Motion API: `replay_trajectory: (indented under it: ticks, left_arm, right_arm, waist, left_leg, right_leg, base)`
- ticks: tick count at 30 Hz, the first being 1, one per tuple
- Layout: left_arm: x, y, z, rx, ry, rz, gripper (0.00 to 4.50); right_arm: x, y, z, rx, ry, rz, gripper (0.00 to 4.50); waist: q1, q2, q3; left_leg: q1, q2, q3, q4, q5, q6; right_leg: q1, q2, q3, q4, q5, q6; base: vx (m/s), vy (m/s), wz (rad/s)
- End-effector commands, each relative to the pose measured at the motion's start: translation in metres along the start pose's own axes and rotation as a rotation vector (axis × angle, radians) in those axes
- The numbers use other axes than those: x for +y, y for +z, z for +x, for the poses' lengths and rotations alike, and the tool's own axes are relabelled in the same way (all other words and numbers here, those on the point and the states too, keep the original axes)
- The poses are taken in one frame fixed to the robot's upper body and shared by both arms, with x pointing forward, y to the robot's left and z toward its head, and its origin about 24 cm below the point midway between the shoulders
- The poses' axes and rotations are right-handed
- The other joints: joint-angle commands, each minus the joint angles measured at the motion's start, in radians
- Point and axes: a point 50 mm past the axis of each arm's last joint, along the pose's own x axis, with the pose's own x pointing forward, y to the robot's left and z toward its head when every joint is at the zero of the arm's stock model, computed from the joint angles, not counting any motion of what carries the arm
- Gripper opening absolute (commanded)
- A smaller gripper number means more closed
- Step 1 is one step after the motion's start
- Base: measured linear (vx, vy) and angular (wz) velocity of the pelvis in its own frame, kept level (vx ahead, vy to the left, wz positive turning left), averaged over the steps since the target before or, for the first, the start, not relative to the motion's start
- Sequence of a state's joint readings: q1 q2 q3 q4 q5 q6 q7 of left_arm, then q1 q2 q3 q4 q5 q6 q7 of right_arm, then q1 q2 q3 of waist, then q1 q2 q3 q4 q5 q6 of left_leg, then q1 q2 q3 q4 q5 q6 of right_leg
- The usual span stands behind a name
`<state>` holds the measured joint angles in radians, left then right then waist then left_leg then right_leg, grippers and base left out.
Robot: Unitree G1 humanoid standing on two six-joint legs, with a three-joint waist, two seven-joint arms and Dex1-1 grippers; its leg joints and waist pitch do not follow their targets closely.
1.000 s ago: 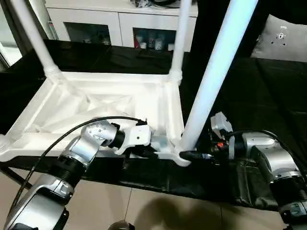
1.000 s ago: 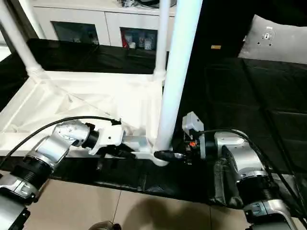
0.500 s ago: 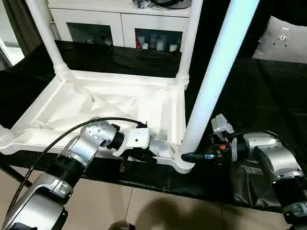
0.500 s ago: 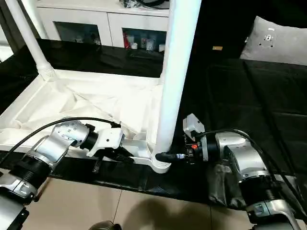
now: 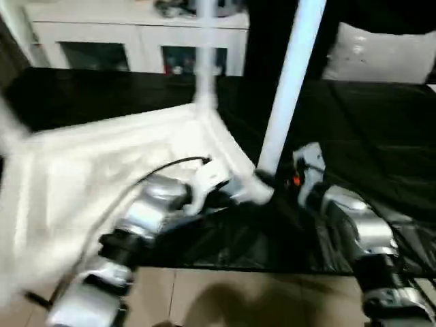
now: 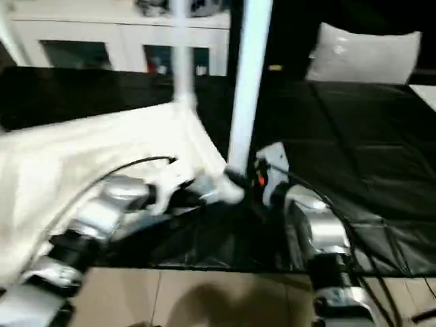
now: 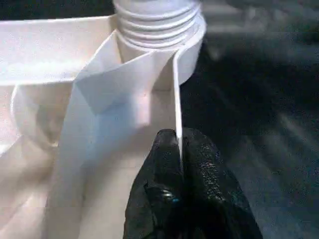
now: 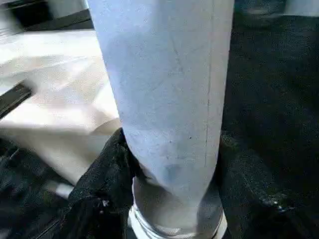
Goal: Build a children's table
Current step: Rotate leg to tighten
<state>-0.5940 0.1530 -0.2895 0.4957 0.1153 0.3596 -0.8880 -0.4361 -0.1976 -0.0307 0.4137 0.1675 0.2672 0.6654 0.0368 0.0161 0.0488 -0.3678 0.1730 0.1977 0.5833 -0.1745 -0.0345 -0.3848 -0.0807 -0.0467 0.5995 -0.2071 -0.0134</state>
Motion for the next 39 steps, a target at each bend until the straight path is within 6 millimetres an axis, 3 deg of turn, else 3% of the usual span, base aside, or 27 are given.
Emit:
replay_trajectory:
  ticks: [1, 2, 3, 4, 5, 8, 14, 15, 19, 25, 29, 37, 38, 39]
  left_arm:
    - [-0.016, 0.025, 0.019, -0.084, -0.05, 0.033, 0.0]
    - [-0.018, 0.027, 0.021, -0.081, -0.041, 0.039, 0.0]
    - [-0.019, 0.028, 0.022, -0.077, -0.036, 0.041, 0.0]
    - [-0.019, 0.029, 0.022, -0.067, -0.026, 0.052, 0.0]
    - [-0.019, 0.029, 0.022, -0.064, -0.023, 0.057, 0.0]
    - [-0.015, 0.027, 0.019, -0.053, -0.004, 0.076, 0.0]
    - [-0.004, 0.008, 0.002, 0.0, -0.033, 0.157, 0.0]
    - [-0.003, 0.006, 0.0, 0.003, -0.039, 0.17, 0.0]
    - [0.003, -0.005, -0.012, 0.044, -0.082, 0.202, 0.0]
    - [0.003, -0.014, -0.028, 0.078, -0.228, 0.305, 0.0]
    - [0.002, -0.02, -0.035, 0.12, -0.299, 0.356, 0.0]
    - [-0.002, -0.027, -0.045, 0.173, -0.44, 0.434, 0.0]
    - [-0.002, -0.027, -0.046, 0.171, -0.453, 0.437, 0.0]
    - [-0.003, -0.027, -0.046, 0.169, -0.47, 0.442, 0.0]
  right_arm:
    - [0.035, -0.01, 0.023, 0.039, 0.113, 0.011, 1.98]
    - [0.038, -0.009, 0.026, 0.027, 0.105, 0.015, 1.98]
    - [0.04, -0.009, 0.027, 0.021, 0.099, 0.022, 1.98]
    - [0.039, -0.008, 0.027, 0.008, 0.085, 0.026, 2.53]
    - [0.038, -0.008, 0.026, 0.003, 0.084, 0.027, 2.53]
    - [0.034, -0.006, 0.023, -0.013, 0.084, 0.013, 2.73]
    - [0.022, 0.001, 0.003, -0.039, 0.185, -0.064, 3.11]
    - [0.02, 0.001, 0.001, -0.037, 0.197, -0.071, 3.39]
    - [0.008, 0.005, -0.014, -0.005, 0.284, -0.114, 3.49]
    - [-0.007, 0.014, -0.031, 0.058, 0.409, -0.16, 4.16]
    - [-0.008, 0.018, -0.037, 0.089, 0.494, -0.171, 4.44]
    - [-0.003, 0.017, -0.045, 0.169, 0.67, -0.233, 4.44]
    - [-0.002, 0.017, -0.046, 0.17, 0.684, -0.235, 4.17]
    - [-0.001, 0.016, -0.046, 0.177, 0.702, -0.227, 4.17]
  waist:
    - [0.007, -0.009, -0.045]
    - [0.009, -0.012, -0.045]
    - [0.01, -0.009, -0.046]
    - [0.013, -0.008, -0.047]
    - [0.014, -0.006, -0.048]
    - [0.019, -0.005, -0.052]
    - [0.028, -0.003, -0.054]
    - [0.029, -0.004, -0.056]
    - [0.034, 0.0, -0.057]
    - [0.043, -0.004, -0.061]
    - [0.06, -0.01, -0.063]
    - [0.078, -0.011, -0.064]
    - [0.079, -0.011, -0.064]
    - [0.079, -0.011, -0.064]
  left_leg:
    - [0.014, 0.054, -0.037, -0.083, -0.339, -0.009]
    - [0.015, 0.051, -0.035, -0.08, -0.335, 0.01]
    - [0.013, 0.052, -0.035, -0.08, -0.317, 0.018]
    - [0.013, 0.053, -0.034, -0.08, -0.304, 0.022]
    - [0.012, 0.053, -0.034, -0.08, -0.297, 0.024]
    - [0.01, 0.055, -0.033, -0.08, -0.261, 0.034]
    - [0.008, 0.056, -0.031, -0.078, -0.249, 0.051]
    - [0.006, 0.056, -0.031, -0.077, -0.239, 0.054]
    - [0.007, 0.057, -0.032, -0.074, -0.221, 0.06]
    - [0.007, 0.062, -0.025, -0.067, -0.169, 0.086]
    - [0.01, 0.064, -0.022, -0.064, -0.155, 0.093]
    - [0.011, 0.066, -0.021, -0.064, -0.155, 0.081]
    - [0.01, 0.065, -0.022, -0.063, -0.154, 0.081]
    - [0.01, 0.066, -0.022, -0.063, -0.154, 0.079]
  right_leg:
    - [0.018, -0.071, 0.039, -0.095, -0.354, -0.16]
    - [0.019, -0.072, 0.04, -0.099, -0.372, -0.159]
    - [0.02, -0.074, 0.042, -0.1, -0.373, -0.157]
    - [0.022, -0.073, 0.041, -0.1, -0.366, -0.155]
    - [0.023, -0.073, 0.041, -0.099, -0.357, -0.155]
    - [0.027, -0.07, 0.041, -0.09, -0.276, -0.173]
    - [0.032, -0.07, 0.039, -0.086, -0.227, -0.185]
    - [0.035, -0.071, 0.039, -0.084, -0.217, -0.187]
    - [0.036, -0.07, 0.037, -0.079, -0.172, -0.203]
    - [0.039, -0.069, 0.035, -0.064, -0.064, -0.247]
    - [0.038, -0.071, 0.033, -0.06, -0.066, -0.252]
    - [0.036, -0.073, 0.034, -0.057, -0.091, -0.242]
    - [0.037, -0.074, 0.033, -0.056, -0.092, -0.242]
    - [0.036, -0.074, 0.034, -0.056, -0.096, -0.242]
  base:
    - [0.0, 0.0, 0.0]
    - [0.0, 0.0, 0.0]
    - [0.0, 0.0, 0.0]
    - [0.0, 0.0, 0.0]
    - [0.0, 0.0, 0.0]
    - [0.0, 0.0, 0.0]
    - [0.0, 0.0, 0.0]
    - [0.0, 0.0, 0.0]
    - [0.0, 0.0, 0.0]
    - [0.0, 0.0, 0.0]
    - [0.0, 0.0, 0.0]
    - [0.0, 0.0, 0.0]
    - [0.0, 0.0, 0.0]
    - [0.0, 0.0, 0.0]
